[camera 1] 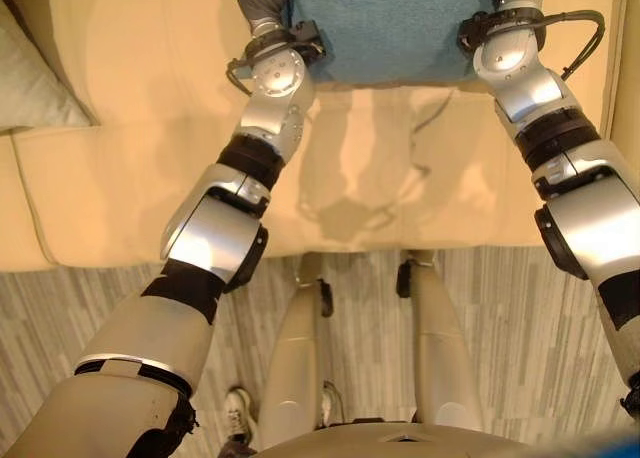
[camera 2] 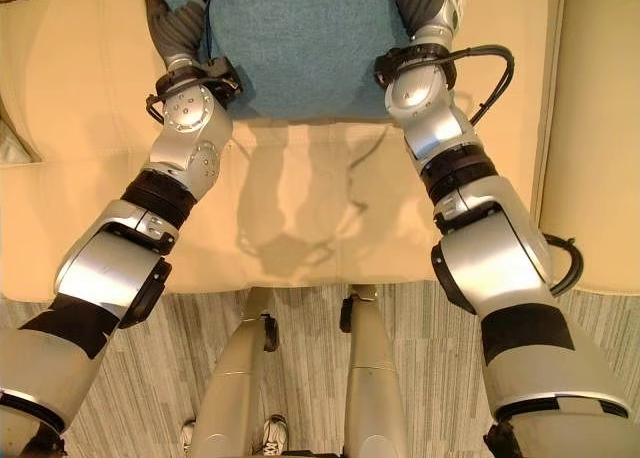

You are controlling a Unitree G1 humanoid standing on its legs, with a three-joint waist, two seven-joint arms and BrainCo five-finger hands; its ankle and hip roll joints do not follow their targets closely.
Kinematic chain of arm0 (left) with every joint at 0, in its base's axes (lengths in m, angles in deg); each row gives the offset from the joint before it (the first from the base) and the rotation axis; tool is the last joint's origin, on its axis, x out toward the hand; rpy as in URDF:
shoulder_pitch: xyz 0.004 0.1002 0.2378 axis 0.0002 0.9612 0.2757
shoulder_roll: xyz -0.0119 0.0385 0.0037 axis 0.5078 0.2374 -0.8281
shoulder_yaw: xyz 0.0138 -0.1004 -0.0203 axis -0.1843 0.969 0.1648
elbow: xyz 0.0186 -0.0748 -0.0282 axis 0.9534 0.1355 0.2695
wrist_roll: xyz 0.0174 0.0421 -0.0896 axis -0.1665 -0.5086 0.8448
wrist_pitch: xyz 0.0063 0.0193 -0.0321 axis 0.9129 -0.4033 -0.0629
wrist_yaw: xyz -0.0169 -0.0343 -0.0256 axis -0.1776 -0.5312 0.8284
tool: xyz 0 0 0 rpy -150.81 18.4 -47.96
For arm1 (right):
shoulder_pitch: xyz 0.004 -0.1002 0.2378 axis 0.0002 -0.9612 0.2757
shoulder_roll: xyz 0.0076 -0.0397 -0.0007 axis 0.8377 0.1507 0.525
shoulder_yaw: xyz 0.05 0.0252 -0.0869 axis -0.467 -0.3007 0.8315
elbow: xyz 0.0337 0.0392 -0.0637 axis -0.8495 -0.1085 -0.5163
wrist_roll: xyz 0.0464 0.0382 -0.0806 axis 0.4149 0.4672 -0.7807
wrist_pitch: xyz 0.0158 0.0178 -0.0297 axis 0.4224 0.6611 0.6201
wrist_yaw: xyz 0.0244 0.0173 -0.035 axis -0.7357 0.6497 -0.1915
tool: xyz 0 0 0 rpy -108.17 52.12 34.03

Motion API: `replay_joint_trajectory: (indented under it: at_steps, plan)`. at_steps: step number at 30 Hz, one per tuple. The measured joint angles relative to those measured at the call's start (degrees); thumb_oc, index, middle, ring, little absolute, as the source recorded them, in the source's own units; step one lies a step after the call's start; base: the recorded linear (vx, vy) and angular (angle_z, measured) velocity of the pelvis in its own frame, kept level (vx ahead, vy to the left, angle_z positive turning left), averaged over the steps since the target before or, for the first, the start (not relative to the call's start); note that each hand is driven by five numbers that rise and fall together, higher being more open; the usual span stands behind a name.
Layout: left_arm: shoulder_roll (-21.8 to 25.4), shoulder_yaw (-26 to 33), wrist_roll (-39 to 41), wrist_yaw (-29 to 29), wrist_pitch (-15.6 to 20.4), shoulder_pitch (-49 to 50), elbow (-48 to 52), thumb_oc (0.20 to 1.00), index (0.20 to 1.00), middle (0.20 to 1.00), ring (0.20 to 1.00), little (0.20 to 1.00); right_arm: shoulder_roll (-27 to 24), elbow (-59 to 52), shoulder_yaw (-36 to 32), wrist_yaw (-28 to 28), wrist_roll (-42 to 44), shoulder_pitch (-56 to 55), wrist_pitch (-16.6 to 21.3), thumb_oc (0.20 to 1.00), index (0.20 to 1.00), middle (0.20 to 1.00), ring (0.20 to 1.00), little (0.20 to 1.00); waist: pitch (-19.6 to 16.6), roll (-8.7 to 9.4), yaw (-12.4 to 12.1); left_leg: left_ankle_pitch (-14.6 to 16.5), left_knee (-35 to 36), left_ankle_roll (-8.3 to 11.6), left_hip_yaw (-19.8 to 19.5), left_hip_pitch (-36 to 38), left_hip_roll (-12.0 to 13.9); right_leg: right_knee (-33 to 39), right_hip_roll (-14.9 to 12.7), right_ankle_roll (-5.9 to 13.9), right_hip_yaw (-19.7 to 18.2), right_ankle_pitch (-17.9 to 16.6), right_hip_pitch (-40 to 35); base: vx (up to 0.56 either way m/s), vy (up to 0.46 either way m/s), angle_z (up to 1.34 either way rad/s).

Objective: Pick up all the scattered cushions and arrange them neatly on the sofa.

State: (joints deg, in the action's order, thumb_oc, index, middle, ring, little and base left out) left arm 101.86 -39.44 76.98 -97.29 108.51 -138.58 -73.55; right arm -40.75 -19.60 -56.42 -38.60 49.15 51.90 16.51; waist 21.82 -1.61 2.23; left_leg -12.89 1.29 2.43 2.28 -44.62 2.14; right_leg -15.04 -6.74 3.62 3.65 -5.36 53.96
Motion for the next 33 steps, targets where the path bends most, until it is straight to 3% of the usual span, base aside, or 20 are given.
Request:
replay_joint_trajectory:
  at_steps: [1,2,3,6,7,16,23,33]
  plan:
    - [-0.02,-0.05,0.10,0.14,0.00,-0.23,0.00,1.000,1.000,1.000,1.000,1.000,-0.18,0.08,0.59,0.14,0.04,0.51,-0.06,0.404,0.404,0.404,0.404,0.404,0.00,0.00,-0.01,-0.21,0.10,0.03,-0.01,-0.34,-0.02,-0.26,-0.02,-0.02,-0.01,-0.01,0.56,0.00,0.000,0.00]
    - [0.00,-0.04,0.16,0.25,0.00,-0.35,0.00,1.000,1.000,1.000,1.000,1.000,-0.60,0.10,1.32,0.45,0.06,0.88,-0.08,0.495,0.495,0.495,0.495,0.495,0.00,0.00,-0.06,-0.31,0.21,0.04,0.00,-0.54,-0.04,-0.64,-0.05,-0.01,-0.09,-0.01,1.03,0.00,0.000,0.00]
    - [0.03,-0.04,0.32,0.26,0.00,-0.36,0.00,1.000,1.000,1.000,1.000,1.000,-0.81,0.10,1.36,0.68,0.06,0.95,-0.08,0.533,0.533,0.533,0.533,0.533,0.00,0.00,-0.10,-0.55,0.53,0.04,0.02,-0.56,-0.07,-0.93,-0.06,0.00,-0.17,0.01,1.31,0.00,0.000,0.00]
    - [-0.01,-0.01,1.72,0.26,0.02,-0.37,0.01,1.000,1.000,1.000,1.000,1.000,-1.20,0.09,1.56,1.69,0.15,0.92,-0.33,0.595,0.595,0.595,0.595,0.595,0.00,-0.01,-0.09,-0.71,0.65,0.13,-0.01,-0.63,-0.10,-1.42,-0.04,0.00,-0.33,0.08,1.65,0.00,0.000,0.00]
    - [-0.01,0.01,1.80,0.26,0.02,-0.42,0.01,1.000,1.000,1.000,1.000,1.000,-1.38,0.09,1.70,1.83,0.15,0.93,-0.46,1.000,1.000,1.000,1.000,1.000,0.00,-0.01,-0.07,-0.73,0.64,0.15,-0.03,-0.61,-0.09,-1.50,-0.04,-0.02,-0.33,0.10,1.65,0.00,0.000,0.00]
    - [-0.42,0.83,3.41,1.17,0.43,1.15,0.04,1.000,1.000,1.000,1.000,1.000,-3.41,-0.12,3.19,2.06,0.15,0.72,-0.88,1.000,1.000,1.000,1.000,1.000,0.00,-0.01,-0.22,-1.00,0.56,0.22,-0.14,-0.26,-0.10,-2.28,0.02,-0.38,-0.44,0.38,1.56,0.00,-0.005,0.01]
    - [-1.57,4.70,5.68,1.39,1.54,7.87,2.24,1.000,1.000,1.000,1.000,1.000,-4.15,-1.55,3.35,3.23,-0.21,0.42,-1.19,1.000,1.000,1.000,1.000,1.000,0.02,-0.03,-0.34,-1.06,0.65,0.31,-0.01,1.27,-0.07,-3.05,0.05,-0.44,-0.60,0.60,0.64,0.00,0.000,0.00]
    - [2.49,5.54,5.49,2.80,1.38,12.01,2.22,1.000,1.000,1.000,1.000,1.000,-4.29,-4.05,3.09,4.27,-1.42,-1.11,-1.40,1.000,1.000,1.000,1.000,1.000,0.07,-0.15,-1.20,-1.24,0.85,0.56,-0.23,2.88,0.10,-3.91,0.17,-1.06,-0.56,1.04,-0.60,0.00,0.000,0.00]
